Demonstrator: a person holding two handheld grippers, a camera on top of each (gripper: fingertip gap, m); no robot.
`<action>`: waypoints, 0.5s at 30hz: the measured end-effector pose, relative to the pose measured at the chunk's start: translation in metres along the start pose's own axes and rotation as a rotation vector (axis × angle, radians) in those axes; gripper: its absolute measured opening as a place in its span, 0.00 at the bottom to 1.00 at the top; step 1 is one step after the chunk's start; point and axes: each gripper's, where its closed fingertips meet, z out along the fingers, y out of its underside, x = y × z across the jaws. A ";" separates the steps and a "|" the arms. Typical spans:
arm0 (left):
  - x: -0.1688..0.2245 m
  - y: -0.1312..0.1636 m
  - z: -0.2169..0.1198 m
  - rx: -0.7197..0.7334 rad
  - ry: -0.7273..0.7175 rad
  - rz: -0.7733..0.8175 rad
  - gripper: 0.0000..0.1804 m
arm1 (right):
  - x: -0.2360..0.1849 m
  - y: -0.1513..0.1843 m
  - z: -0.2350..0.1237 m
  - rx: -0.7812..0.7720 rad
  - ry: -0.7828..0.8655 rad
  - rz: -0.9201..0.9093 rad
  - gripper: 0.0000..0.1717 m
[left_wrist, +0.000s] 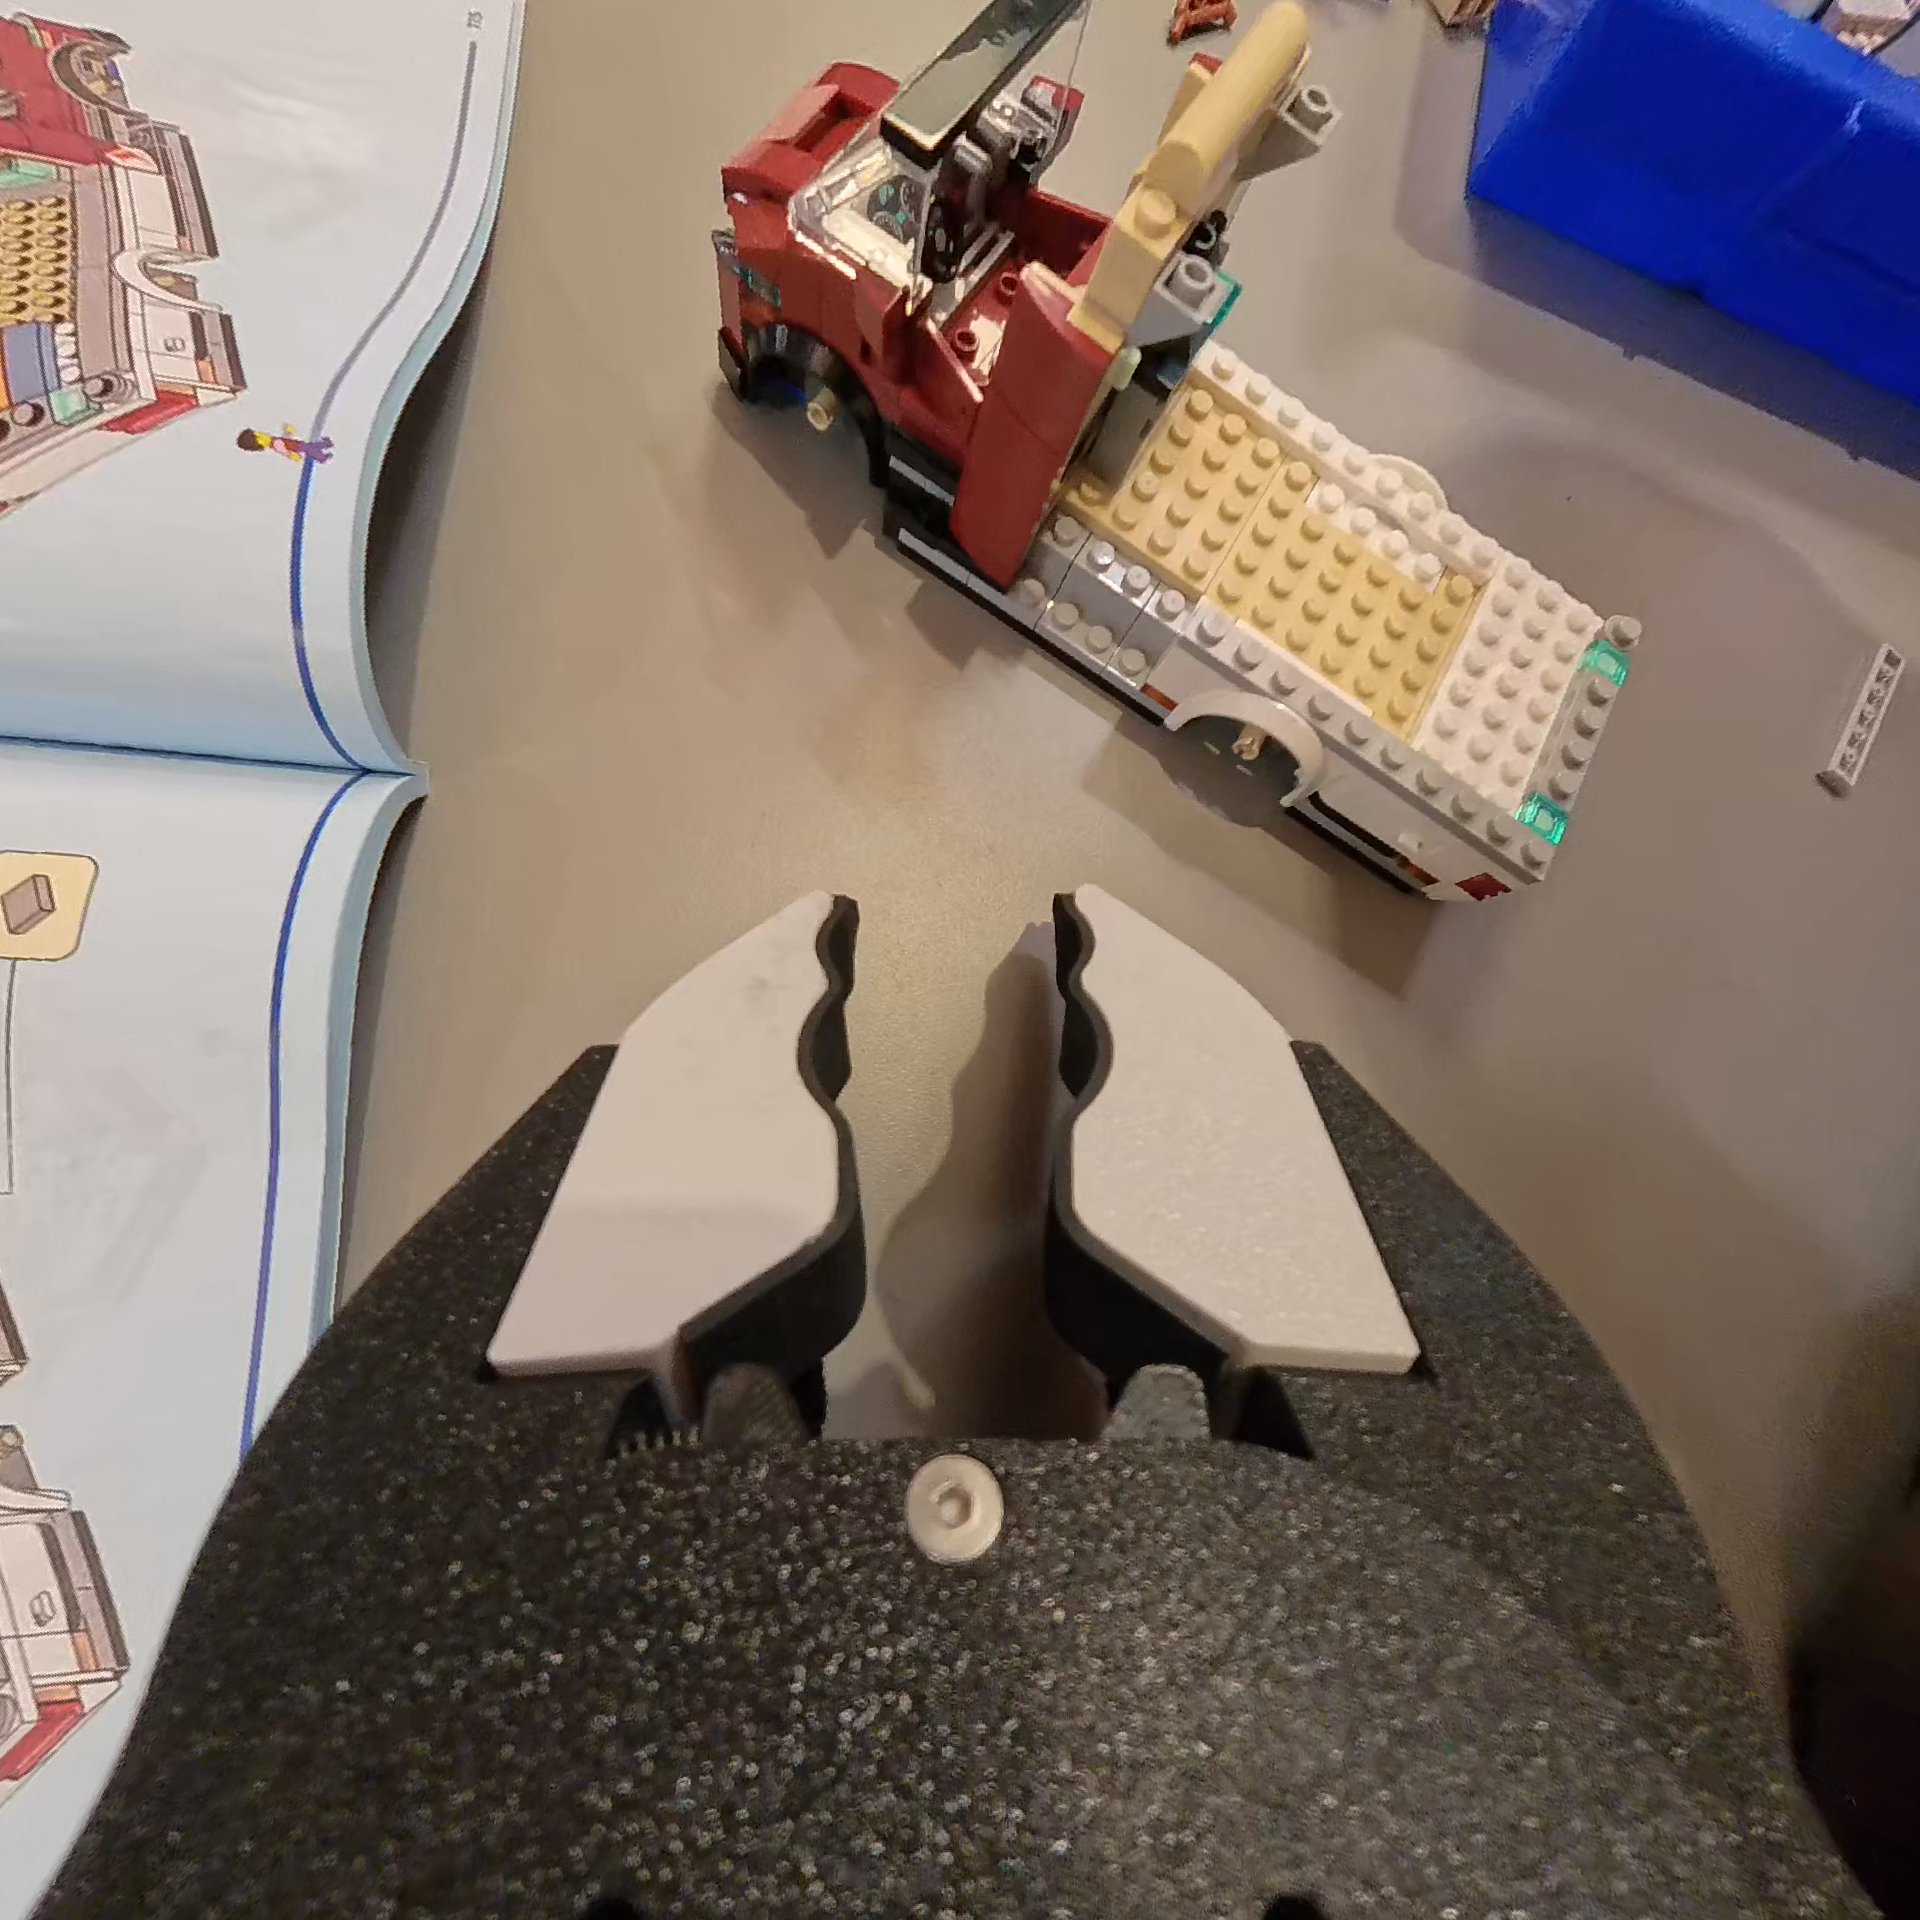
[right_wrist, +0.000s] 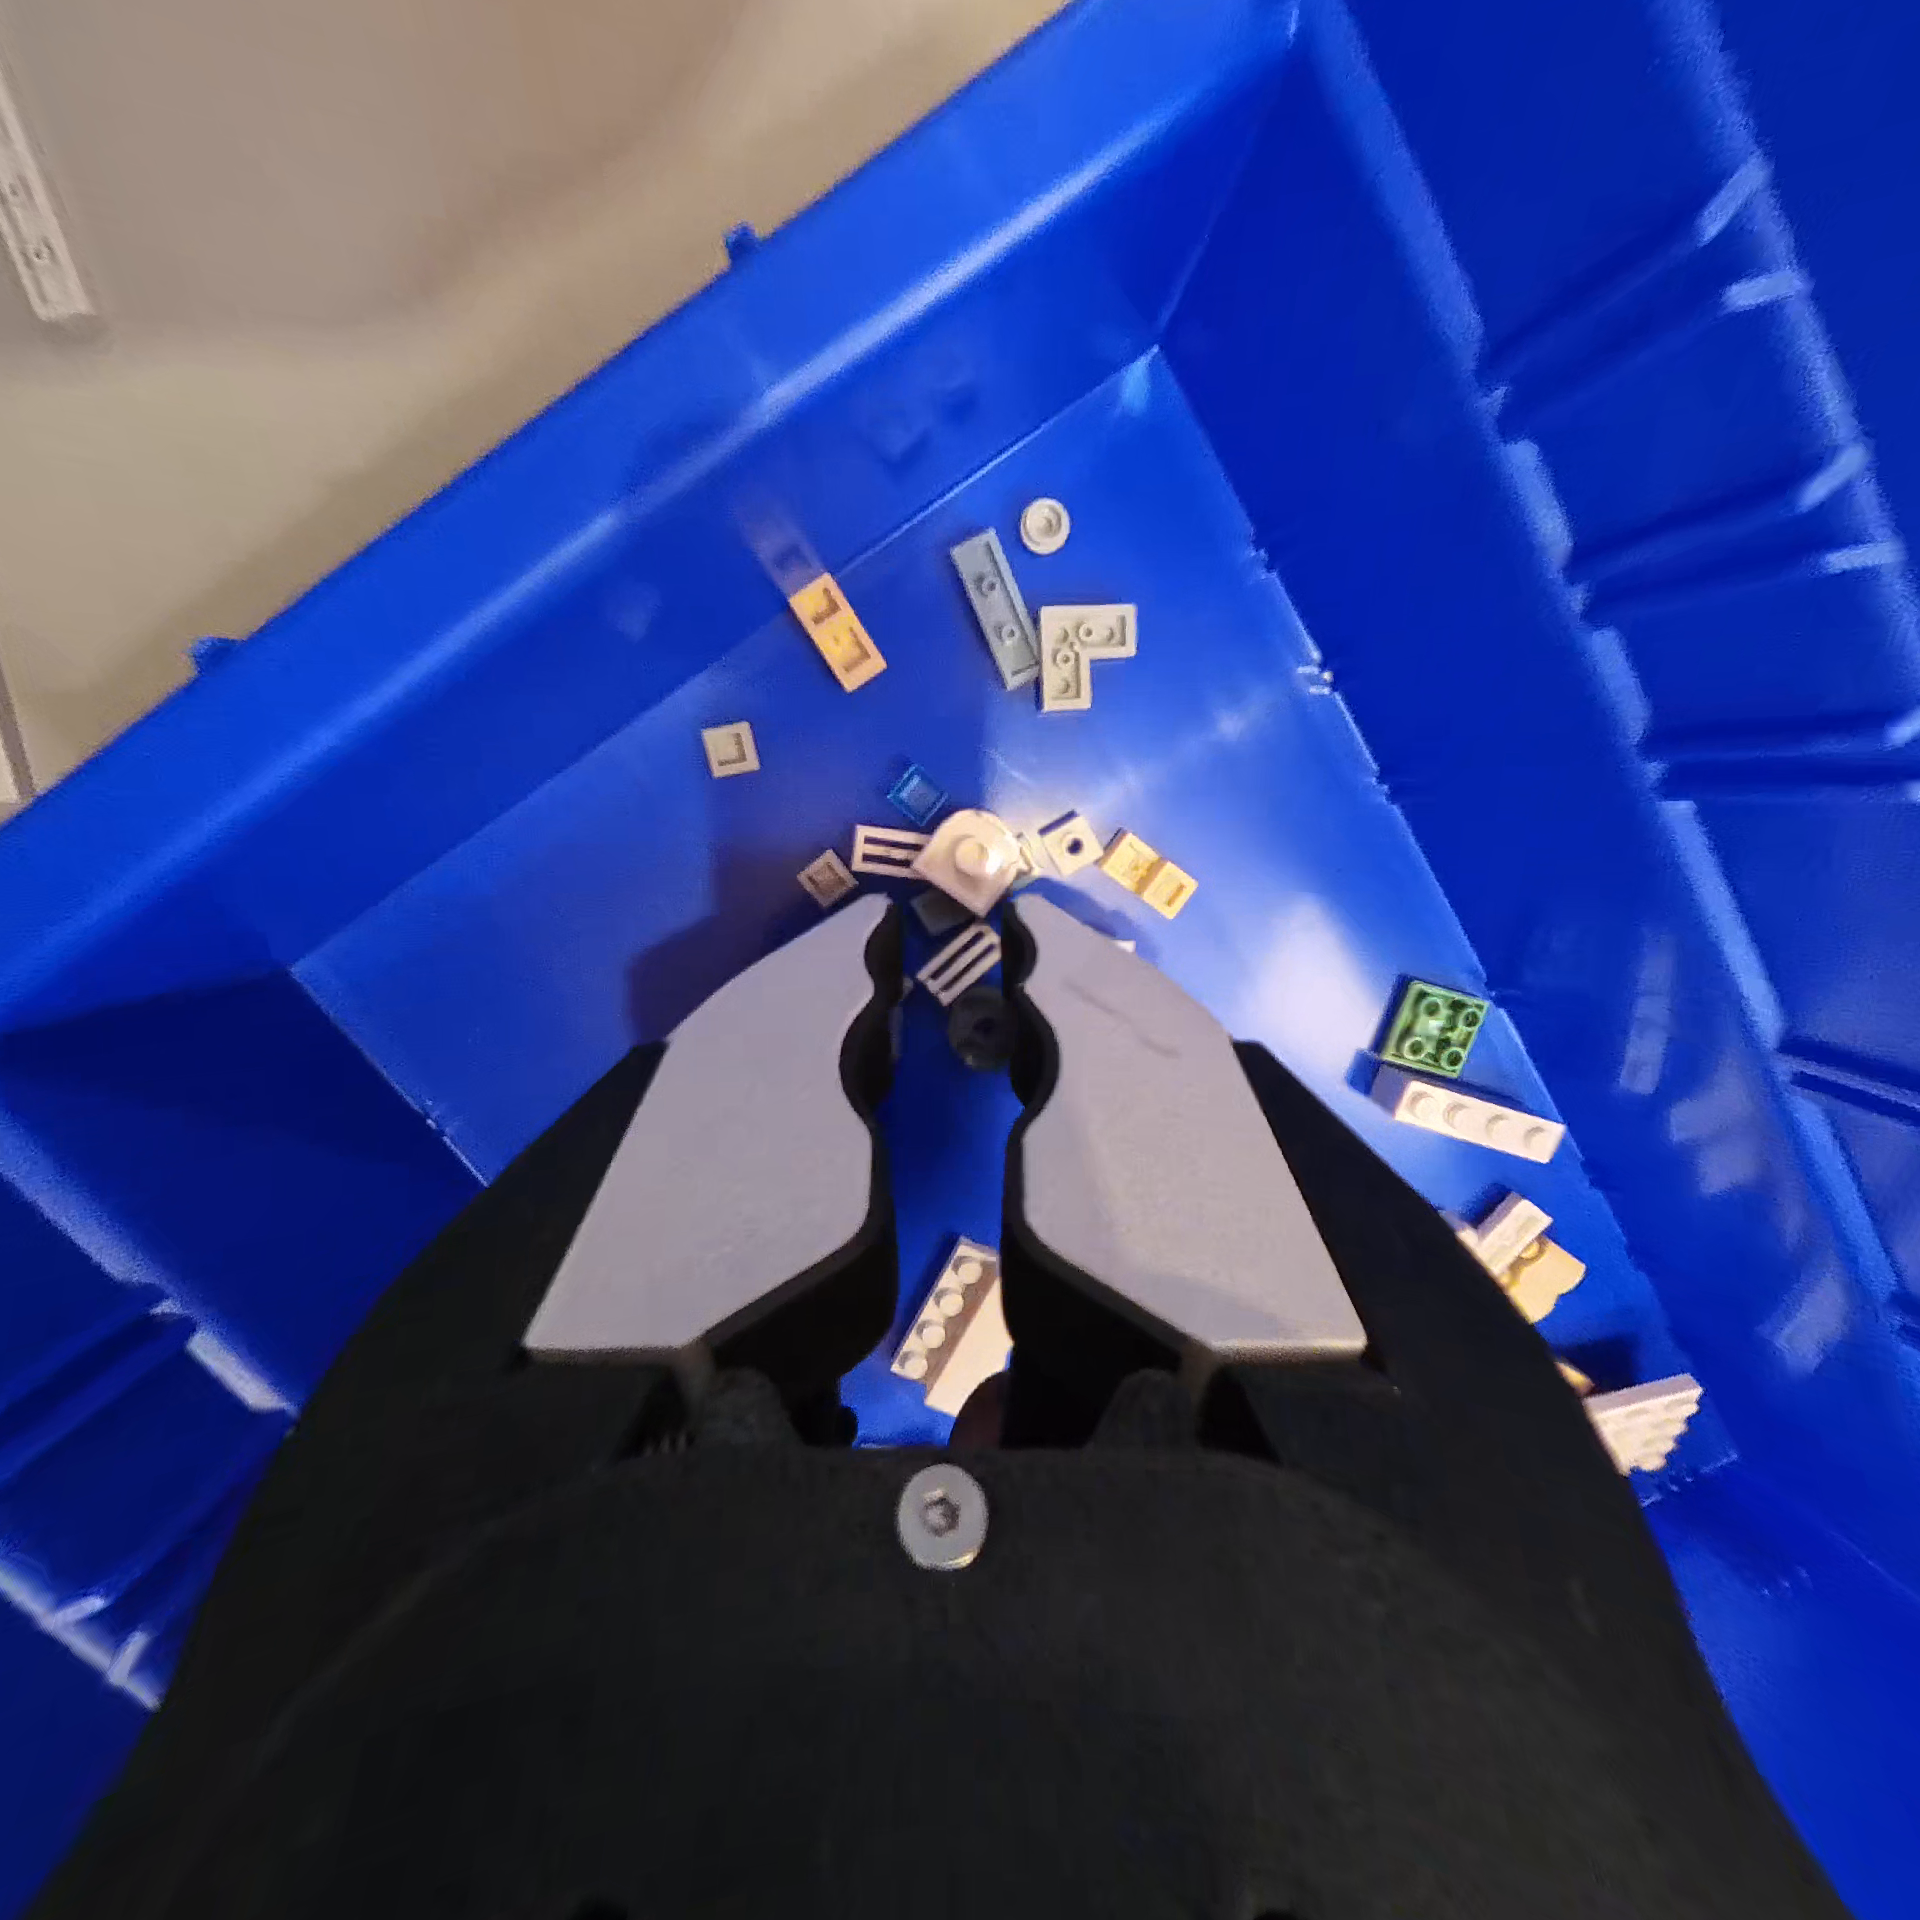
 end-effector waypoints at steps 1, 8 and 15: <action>0.000 0.000 0.000 0.000 0.001 -0.001 0.21 | -0.001 -0.001 0.001 0.006 -0.011 0.004 0.08; 0.000 0.000 0.000 0.000 0.000 0.002 0.21 | 0.004 -0.001 -0.002 0.029 -0.003 0.019 0.01; 0.000 0.000 0.000 0.000 0.007 0.000 0.21 | 0.029 0.001 -0.022 0.095 0.116 0.068 0.02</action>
